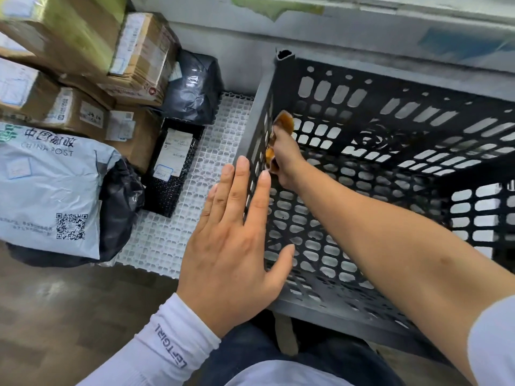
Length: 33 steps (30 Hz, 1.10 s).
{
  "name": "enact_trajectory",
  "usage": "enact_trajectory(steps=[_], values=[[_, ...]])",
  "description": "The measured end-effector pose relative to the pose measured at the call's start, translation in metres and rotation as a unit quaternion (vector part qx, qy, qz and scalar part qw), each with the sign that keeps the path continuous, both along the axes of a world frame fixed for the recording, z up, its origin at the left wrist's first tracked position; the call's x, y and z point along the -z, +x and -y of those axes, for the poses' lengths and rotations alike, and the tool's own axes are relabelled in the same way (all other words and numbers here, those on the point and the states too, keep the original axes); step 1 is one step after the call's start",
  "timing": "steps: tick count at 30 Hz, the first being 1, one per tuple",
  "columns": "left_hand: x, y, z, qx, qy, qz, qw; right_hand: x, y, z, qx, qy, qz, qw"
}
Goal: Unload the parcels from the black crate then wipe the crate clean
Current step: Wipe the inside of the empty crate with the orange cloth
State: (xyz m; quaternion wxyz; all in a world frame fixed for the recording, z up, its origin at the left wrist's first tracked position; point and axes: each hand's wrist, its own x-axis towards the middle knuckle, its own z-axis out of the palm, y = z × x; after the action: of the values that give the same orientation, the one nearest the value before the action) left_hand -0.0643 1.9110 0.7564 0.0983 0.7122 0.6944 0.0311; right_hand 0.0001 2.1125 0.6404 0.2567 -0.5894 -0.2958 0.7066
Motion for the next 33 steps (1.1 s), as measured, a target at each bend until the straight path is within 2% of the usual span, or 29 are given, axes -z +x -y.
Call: enact_trajectory(steps=[7,13,21,25,29,33], values=[[-0.001,-0.001,-0.001,-0.001,0.017,0.014,1.0,-0.032,0.011,0.008,0.006,-0.009,0.007,1.0],[0.0,0.001,-0.001,-0.032,0.052,0.05,0.997,-0.063,0.028,0.02,-0.014,0.025,-0.068,0.997],[0.004,0.001,-0.001,-0.092,0.029,-0.007,0.995,-0.065,0.032,0.036,-0.004,0.058,-0.098,0.993],[0.005,0.001,-0.002,-0.095,0.02,-0.015,0.995,-0.065,0.024,0.05,-0.01,0.098,-0.039,0.994],[0.004,0.001,-0.002,-0.093,0.015,-0.013,0.996,-0.065,0.019,0.056,-0.016,0.119,-0.04,0.992],[0.003,0.002,-0.003,-0.086,0.017,-0.01,0.996,-0.05,-0.008,0.038,-0.043,0.079,-0.016,0.996]])
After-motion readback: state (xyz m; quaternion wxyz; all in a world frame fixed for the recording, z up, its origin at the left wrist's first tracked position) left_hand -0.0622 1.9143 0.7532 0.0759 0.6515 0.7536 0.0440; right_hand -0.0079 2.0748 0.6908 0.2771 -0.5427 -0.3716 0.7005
